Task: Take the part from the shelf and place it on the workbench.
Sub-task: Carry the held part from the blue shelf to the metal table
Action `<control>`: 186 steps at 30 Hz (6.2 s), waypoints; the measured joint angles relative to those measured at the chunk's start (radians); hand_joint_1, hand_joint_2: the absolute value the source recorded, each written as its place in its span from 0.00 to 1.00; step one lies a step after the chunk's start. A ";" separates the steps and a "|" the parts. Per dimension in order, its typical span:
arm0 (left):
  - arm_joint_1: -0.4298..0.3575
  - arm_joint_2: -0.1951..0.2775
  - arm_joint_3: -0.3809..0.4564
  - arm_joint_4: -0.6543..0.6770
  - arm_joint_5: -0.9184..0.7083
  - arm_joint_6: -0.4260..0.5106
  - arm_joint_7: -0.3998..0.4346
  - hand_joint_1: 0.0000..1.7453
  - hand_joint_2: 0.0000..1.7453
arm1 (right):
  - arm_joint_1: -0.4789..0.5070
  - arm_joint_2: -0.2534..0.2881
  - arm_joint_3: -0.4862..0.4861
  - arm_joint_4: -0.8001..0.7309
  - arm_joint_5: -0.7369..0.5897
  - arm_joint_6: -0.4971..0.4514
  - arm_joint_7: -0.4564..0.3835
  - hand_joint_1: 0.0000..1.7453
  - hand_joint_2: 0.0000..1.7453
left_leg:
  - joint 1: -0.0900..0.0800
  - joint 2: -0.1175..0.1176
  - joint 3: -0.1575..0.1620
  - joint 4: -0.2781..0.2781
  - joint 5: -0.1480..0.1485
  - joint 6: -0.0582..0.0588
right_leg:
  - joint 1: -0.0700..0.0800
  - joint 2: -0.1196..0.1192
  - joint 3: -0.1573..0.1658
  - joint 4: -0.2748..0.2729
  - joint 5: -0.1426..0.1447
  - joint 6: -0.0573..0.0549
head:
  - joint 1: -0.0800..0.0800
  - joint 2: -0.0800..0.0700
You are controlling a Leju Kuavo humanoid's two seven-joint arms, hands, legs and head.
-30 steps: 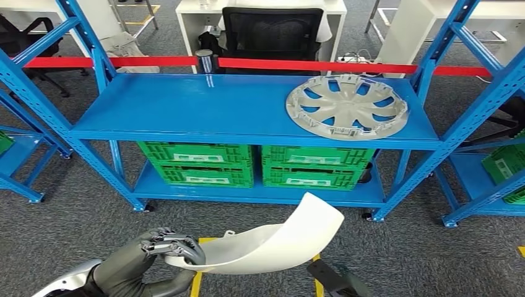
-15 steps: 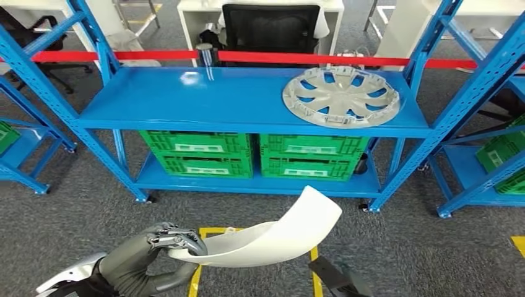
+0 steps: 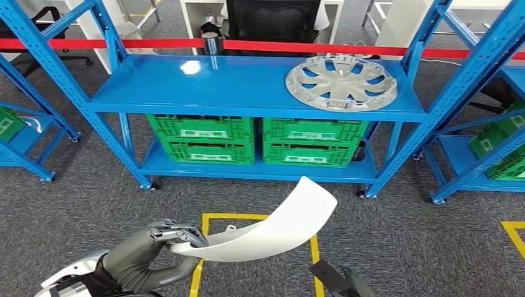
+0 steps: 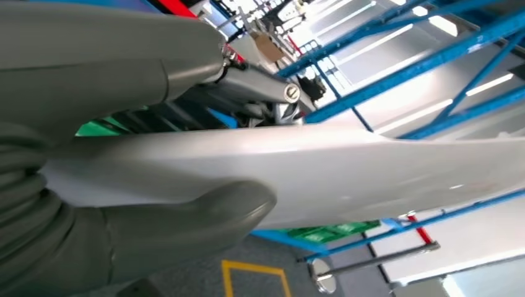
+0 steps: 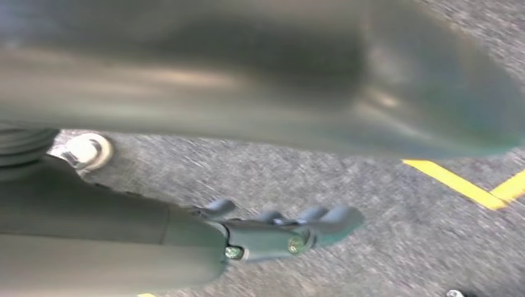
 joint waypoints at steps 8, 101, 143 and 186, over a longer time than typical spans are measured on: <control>-0.016 -0.001 0.000 0.038 -0.017 0.006 -0.010 1.00 1.00 | 0.007 -0.004 0.000 -0.002 -0.028 -0.002 0.004 0.00 0.00 | 0.012 -0.005 -0.077 0.213 -0.153 -0.049 | -0.008 -0.005 -0.065 -0.029 0.060 -0.034 | -0.003 0.000; -0.023 -0.045 -0.074 0.035 -0.032 0.083 -0.004 1.00 1.00 | -0.016 0.007 0.018 -0.004 -0.059 0.008 -0.040 0.00 0.00 | 0.016 -0.017 -0.082 0.285 -0.194 -0.060 | -0.016 -0.028 -0.094 0.010 0.055 -0.032 | -0.004 0.000; 0.082 -0.009 -0.039 0.027 0.019 0.153 -0.008 1.00 1.00 | -0.061 -0.001 0.081 0.007 -0.064 0.000 -0.018 0.00 0.00 | 0.011 -0.001 0.045 -0.010 -0.042 -0.006 | -0.015 -0.042 -0.096 0.071 -0.007 0.012 | -0.006 0.000; 0.041 -0.043 -0.025 0.058 0.010 0.141 0.003 1.00 1.00 | -0.078 -0.019 0.056 0.005 -0.060 0.024 -0.014 0.00 0.00 | 0.009 -0.106 0.033 0.004 -0.043 -0.027 | -0.016 0.032 -0.089 0.015 0.049 -0.006 | -0.006 0.000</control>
